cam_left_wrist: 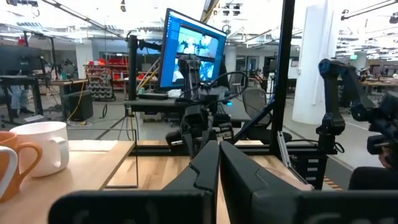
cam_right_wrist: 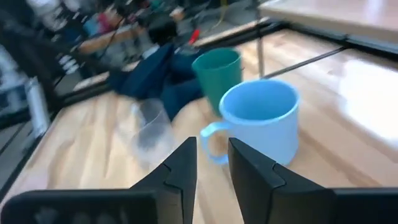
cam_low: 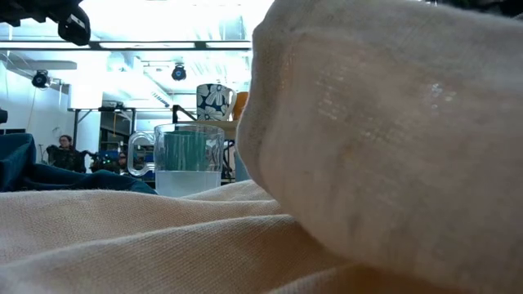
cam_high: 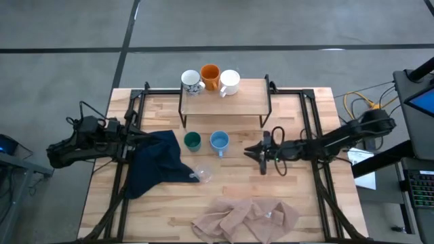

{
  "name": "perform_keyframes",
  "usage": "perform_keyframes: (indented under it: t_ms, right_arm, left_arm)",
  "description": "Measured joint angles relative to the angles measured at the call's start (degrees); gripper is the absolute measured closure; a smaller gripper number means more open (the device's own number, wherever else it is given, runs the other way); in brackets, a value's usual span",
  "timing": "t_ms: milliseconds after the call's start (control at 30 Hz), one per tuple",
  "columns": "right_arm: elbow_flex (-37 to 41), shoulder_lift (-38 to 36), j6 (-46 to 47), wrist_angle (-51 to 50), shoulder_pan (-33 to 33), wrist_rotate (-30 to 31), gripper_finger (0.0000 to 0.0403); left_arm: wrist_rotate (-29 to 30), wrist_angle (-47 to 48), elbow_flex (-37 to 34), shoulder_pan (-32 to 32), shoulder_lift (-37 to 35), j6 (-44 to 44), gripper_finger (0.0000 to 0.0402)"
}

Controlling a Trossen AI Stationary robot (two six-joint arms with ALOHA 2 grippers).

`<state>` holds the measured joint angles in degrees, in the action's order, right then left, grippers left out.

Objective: Stack small to large cups/mugs on shelf
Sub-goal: Put the blue mug on the shelf

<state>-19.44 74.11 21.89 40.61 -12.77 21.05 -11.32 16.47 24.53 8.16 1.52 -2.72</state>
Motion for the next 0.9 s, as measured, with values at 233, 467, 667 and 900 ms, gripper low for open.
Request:
perform_keyframes:
  t_ms: [233,467,667,900]
  right_arm:
    - [-1.45,13.94,2.39,12.73,-1.29,8.0,0.03]
    - [-8.82,25.14,5.76,12.98,-4.19,13.84,0.0298]
    - [-14.24,29.64,5.72,12.93,-5.7,14.15,0.0298]
    - [-15.87,32.78,8.78,12.71,-6.02,15.82,0.0298]
  left_arm:
    - [-0.03,-0.02,0.0,0.0,0.0,-0.02,0.0402]
    - [-0.4,-0.24,0.22,0.0,0.0,-0.02,0.0402]
    - [-1.95,-0.67,0.22,-0.02,0.0,-0.07,0.0402]
    - [-2.39,-0.96,0.22,-0.01,0.0,-0.07,0.0402]
